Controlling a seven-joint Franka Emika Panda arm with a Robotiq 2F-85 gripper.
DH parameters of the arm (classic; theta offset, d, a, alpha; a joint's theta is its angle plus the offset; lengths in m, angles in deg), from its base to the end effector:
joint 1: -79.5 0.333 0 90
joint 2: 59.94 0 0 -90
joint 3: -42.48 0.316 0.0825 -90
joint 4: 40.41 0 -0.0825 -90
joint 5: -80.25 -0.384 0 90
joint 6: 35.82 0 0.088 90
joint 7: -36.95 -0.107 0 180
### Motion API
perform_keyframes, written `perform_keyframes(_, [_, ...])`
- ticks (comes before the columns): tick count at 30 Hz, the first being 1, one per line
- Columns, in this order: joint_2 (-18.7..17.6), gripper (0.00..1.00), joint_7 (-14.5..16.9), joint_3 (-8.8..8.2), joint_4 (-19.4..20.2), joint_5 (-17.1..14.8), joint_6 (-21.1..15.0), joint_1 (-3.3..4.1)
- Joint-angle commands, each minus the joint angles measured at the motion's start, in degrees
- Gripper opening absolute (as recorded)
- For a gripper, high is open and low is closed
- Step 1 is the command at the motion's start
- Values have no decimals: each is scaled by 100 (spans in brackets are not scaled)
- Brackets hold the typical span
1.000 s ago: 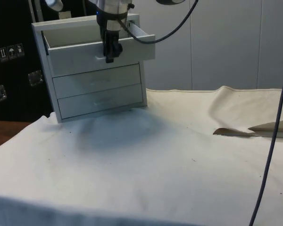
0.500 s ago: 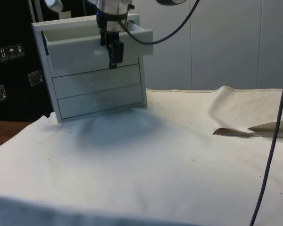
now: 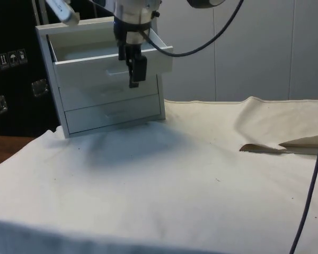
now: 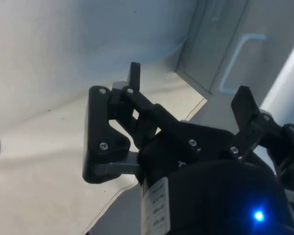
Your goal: Open the drawer, then close it.
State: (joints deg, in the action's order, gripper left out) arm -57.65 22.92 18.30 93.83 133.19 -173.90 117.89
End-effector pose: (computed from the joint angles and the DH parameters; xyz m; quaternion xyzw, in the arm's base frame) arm 0.4968 0.1206 0.3596 0.8960 0.3170 0.1224 0.2860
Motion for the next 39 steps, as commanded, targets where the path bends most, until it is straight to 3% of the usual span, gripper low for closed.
perform_keyframes(1, [46, 100, -103, 34, 46, 69, 40, 23])
perform_keyframes(5, [-80, 100, -338, 155, 97, 109, 11, 6])
perform_keyframes(6, [-46, 100, -252, 160, 115, 11, 40, 0])
perform_keyframes(13, [-332, 100, -751, 229, 132, 304, -63, 6])
perform_keyframes(15, [-344, 100, -819, 241, 149, 367, -52, 6])
perform_keyframes(16, [-395, 100, -745, 241, 120, 252, -46, 0])
perform_keyframes(20, [-367, 100, -957, 252, 172, 481, -34, 6])
perform_keyframes(22, [-390, 100, -894, 252, 166, 395, -34, 0])
perform_keyframes(28, [-407, 99, -1043, 286, 166, 550, 34, 11])
perform_keyframes(31, [-413, 84, -1071, 298, 172, 579, 52, 11])
perform_keyframes(32, [-418, 72, -1008, 304, 178, 498, 52, 0])
perform_keyframes(33, [-418, 72, -1089, 304, 172, 590, 63, 11])
perform_keyframes(39, [-424, 38, -1106, 309, 166, 602, 74, 6])
